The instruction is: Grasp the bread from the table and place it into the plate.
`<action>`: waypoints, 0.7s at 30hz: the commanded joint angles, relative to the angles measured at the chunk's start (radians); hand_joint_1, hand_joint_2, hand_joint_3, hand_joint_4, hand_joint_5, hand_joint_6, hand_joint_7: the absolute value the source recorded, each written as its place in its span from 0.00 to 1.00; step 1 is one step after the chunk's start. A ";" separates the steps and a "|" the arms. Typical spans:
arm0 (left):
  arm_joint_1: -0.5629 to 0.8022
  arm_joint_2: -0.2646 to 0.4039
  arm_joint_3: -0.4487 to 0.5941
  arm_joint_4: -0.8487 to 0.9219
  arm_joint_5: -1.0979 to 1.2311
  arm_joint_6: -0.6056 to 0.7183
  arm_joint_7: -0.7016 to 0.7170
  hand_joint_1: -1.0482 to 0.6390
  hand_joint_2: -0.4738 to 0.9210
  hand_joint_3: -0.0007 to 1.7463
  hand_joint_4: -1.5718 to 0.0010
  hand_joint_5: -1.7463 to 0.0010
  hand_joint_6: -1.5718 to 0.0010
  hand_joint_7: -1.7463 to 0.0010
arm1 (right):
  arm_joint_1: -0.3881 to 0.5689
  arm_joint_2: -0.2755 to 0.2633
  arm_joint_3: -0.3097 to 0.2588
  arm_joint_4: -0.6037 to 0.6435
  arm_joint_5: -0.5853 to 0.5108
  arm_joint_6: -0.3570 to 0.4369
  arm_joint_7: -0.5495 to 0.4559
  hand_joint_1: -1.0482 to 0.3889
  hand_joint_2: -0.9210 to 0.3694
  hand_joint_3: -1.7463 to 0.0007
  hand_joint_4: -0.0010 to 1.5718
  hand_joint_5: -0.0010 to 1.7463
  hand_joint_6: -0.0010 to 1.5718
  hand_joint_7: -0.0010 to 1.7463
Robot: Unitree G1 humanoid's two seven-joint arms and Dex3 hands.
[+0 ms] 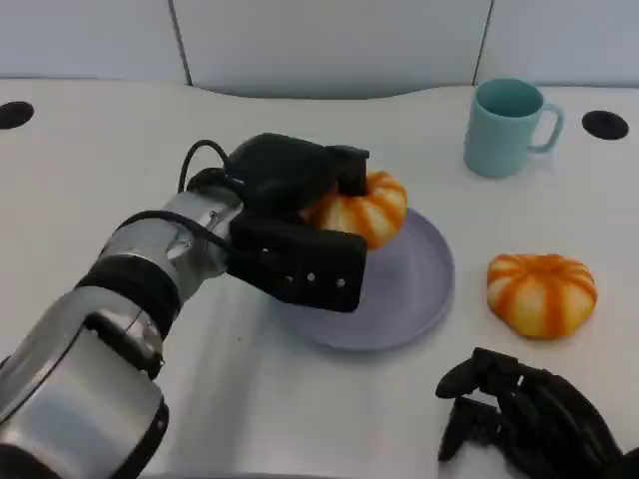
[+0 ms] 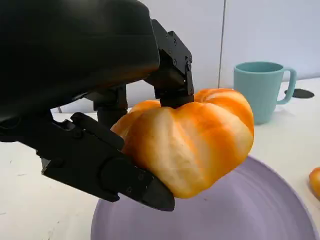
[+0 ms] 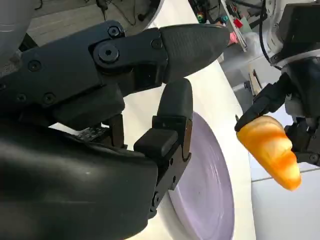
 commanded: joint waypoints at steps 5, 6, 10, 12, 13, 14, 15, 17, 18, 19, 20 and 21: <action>-0.005 -0.021 -0.040 0.012 0.041 0.016 -0.023 0.54 0.95 0.05 0.49 0.00 0.60 0.00 | 0.049 0.002 0.013 0.003 -0.012 0.049 -0.009 0.35 0.00 0.86 0.41 0.83 0.45 0.56; -0.003 -0.022 -0.044 0.014 0.043 0.015 -0.024 0.53 0.95 0.05 0.49 0.00 0.60 0.00 | 0.050 0.002 0.015 0.001 -0.014 0.047 -0.009 0.35 0.00 0.86 0.41 0.83 0.45 0.56; 0.000 -0.022 -0.062 0.016 0.060 0.015 -0.008 0.53 0.95 0.05 0.50 0.00 0.60 0.00 | 0.053 0.000 0.018 -0.003 -0.015 0.044 -0.008 0.35 0.00 0.86 0.41 0.83 0.45 0.56; 0.002 -0.025 -0.076 0.018 0.077 0.021 -0.006 0.51 0.95 0.05 0.50 0.00 0.60 0.00 | 0.055 0.001 0.019 -0.007 -0.013 0.045 -0.006 0.35 0.00 0.86 0.41 0.83 0.45 0.55; 0.003 -0.025 -0.084 0.018 0.085 0.021 0.000 0.51 0.95 0.05 0.50 0.00 0.60 0.00 | 0.057 0.000 0.021 -0.010 -0.017 0.042 -0.008 0.35 0.00 0.86 0.41 0.84 0.45 0.55; 0.004 -0.025 -0.089 0.019 0.090 0.020 0.004 0.50 0.96 0.06 0.50 0.00 0.60 0.00 | 0.059 -0.001 0.023 -0.012 -0.020 0.040 -0.010 0.34 0.00 0.86 0.41 0.84 0.45 0.55; 0.002 -0.026 -0.092 0.020 0.091 0.023 -0.003 0.50 0.96 0.06 0.50 0.00 0.61 0.00 | 0.059 0.000 0.022 -0.012 -0.020 0.039 -0.009 0.34 0.00 0.86 0.41 0.84 0.45 0.55; -0.002 -0.026 -0.093 0.022 0.090 0.026 -0.019 0.48 0.96 0.05 0.51 0.00 0.63 0.00 | 0.061 0.002 0.022 -0.013 -0.020 0.036 -0.009 0.35 0.00 0.86 0.41 0.85 0.45 0.55; -0.004 -0.026 -0.092 0.023 0.089 0.026 -0.026 0.47 0.96 0.05 0.53 0.00 0.64 0.00 | 0.062 0.001 0.023 -0.014 -0.021 0.035 -0.010 0.34 0.00 0.85 0.40 0.86 0.45 0.56; -0.004 -0.026 -0.090 0.025 0.087 0.026 -0.031 0.47 0.96 0.04 0.54 0.00 0.65 0.00 | 0.064 0.001 0.023 -0.016 -0.021 0.036 -0.010 0.35 0.00 0.85 0.39 0.86 0.45 0.57; -0.004 -0.026 -0.089 0.026 0.086 0.025 -0.034 0.47 0.96 0.04 0.54 0.00 0.66 0.00 | 0.064 0.001 0.024 -0.018 -0.021 0.037 -0.010 0.35 0.00 0.85 0.39 0.86 0.44 0.57; -0.004 -0.026 -0.088 0.026 0.086 0.026 -0.035 0.47 0.96 0.04 0.55 0.00 0.67 0.00 | 0.065 0.001 0.024 -0.018 -0.020 0.038 -0.010 0.35 0.00 0.85 0.39 0.87 0.44 0.57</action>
